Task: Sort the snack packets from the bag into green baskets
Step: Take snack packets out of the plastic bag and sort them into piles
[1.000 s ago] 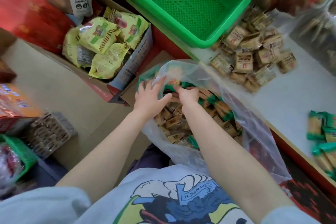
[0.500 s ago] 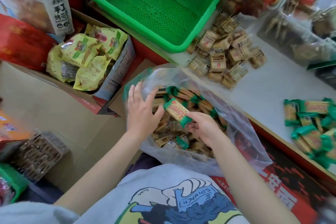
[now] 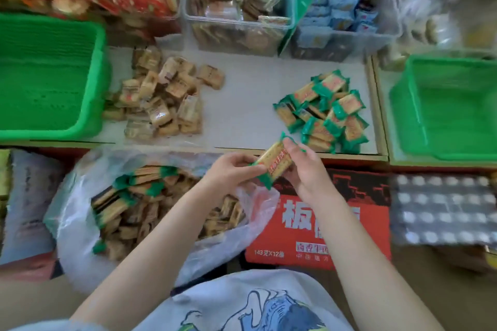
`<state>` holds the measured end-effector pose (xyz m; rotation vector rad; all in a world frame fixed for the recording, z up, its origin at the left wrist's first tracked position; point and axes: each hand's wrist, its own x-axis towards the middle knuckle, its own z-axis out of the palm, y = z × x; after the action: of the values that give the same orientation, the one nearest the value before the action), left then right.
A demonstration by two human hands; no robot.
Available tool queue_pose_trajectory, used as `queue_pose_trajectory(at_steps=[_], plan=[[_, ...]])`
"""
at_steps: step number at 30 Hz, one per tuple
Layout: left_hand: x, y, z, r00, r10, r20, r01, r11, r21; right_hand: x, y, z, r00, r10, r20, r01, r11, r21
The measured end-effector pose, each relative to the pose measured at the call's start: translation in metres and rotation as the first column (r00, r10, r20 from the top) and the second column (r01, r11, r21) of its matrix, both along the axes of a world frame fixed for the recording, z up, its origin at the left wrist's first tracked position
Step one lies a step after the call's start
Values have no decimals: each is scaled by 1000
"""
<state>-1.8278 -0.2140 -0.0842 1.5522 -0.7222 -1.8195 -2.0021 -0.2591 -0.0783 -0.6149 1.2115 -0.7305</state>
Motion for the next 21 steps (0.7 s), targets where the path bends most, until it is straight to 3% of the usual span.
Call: queue_pose_trajectory(at_steps=[2, 4, 6, 8, 10, 14, 18, 21], plan=[[-40, -22, -5, 996, 79, -43, -78, 997, 14, -31, -9, -5, 1000, 20, 3, -20, 1000, 5], [-75, -41, -11, 994, 105, -14, -104, 994, 11, -61, -19, -20, 980, 110, -164, -112, 994, -2], [-98, -55, -32, 958, 15, 288, 2, 998, -58, -87, -37, -31, 919, 141, -369, -151, 989, 3], [-106, -63, -59, 723, -132, 678, 233, 971, -60, -107, -61, -35, 891, 132, -434, -133, 991, 27], [-105, -64, -83, 546, -200, 813, 328, 944, 12, -116, -91, -33, 896, 131, -425, -137, 990, 16], [-98, -60, -109, 399, -287, 871, 414, 904, 108, -112, -142, -32, 895, -1, -446, -48, 994, -100], [-100, -60, -110, 424, -277, 862, 380, 919, 108, -112, -153, -45, 854, -140, -501, 86, 988, -130], [-101, -63, -103, 459, -308, 833, 398, 910, 118, -111, -133, -45, 887, -139, -440, 97, 988, -117]])
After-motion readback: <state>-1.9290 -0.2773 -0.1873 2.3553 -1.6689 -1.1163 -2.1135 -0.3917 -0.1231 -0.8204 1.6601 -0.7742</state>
